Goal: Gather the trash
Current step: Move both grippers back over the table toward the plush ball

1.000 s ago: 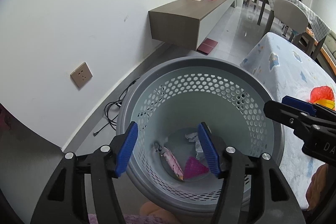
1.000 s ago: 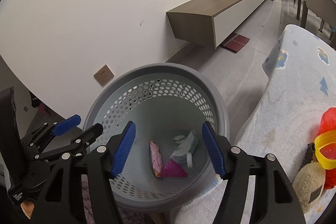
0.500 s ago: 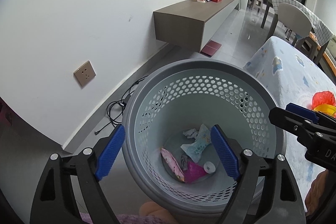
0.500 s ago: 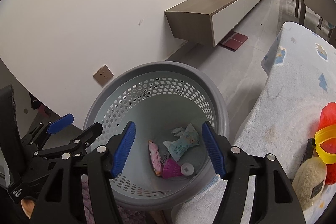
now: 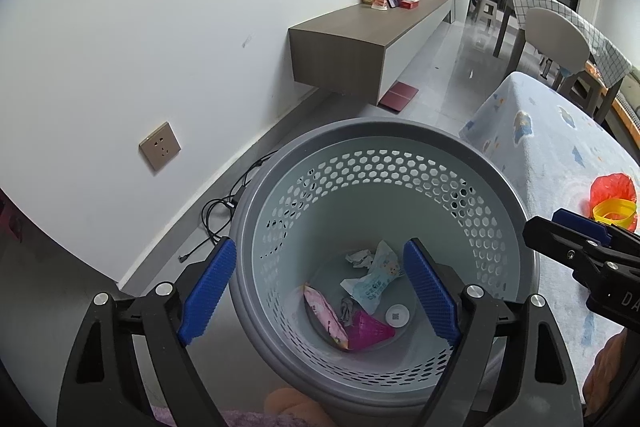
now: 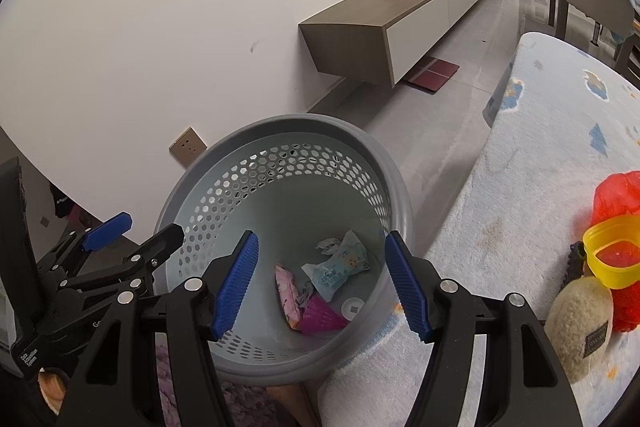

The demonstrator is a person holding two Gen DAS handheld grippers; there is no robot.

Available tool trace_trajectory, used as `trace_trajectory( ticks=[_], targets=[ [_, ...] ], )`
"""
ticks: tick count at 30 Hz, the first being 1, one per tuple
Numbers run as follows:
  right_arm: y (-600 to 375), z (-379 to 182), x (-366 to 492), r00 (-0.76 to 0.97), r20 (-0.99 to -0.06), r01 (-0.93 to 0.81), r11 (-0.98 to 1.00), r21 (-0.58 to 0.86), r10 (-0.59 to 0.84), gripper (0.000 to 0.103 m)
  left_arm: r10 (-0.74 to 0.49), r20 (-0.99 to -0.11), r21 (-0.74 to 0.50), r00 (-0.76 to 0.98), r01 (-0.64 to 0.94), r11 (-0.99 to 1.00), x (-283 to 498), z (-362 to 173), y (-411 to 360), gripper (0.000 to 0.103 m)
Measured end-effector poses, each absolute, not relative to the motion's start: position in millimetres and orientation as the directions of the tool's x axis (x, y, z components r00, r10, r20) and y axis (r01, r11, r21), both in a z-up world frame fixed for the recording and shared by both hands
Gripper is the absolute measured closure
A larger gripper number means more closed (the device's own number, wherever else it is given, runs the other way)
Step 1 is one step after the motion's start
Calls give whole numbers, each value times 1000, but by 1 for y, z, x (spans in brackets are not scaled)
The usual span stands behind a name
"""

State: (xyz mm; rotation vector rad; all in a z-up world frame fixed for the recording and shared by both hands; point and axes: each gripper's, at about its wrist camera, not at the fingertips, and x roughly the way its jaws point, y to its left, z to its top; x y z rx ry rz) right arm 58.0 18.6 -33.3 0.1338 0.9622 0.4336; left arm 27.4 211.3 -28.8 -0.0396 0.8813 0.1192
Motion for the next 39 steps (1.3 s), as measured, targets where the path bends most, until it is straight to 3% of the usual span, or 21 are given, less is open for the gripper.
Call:
trace_trajectory(
  ticks=[39],
  targets=[
    [-78,-21,-1,576,-773,-86,960,268,267,40,-3,-746,11,666,16,1000,24,-17,151,9]
  ],
)
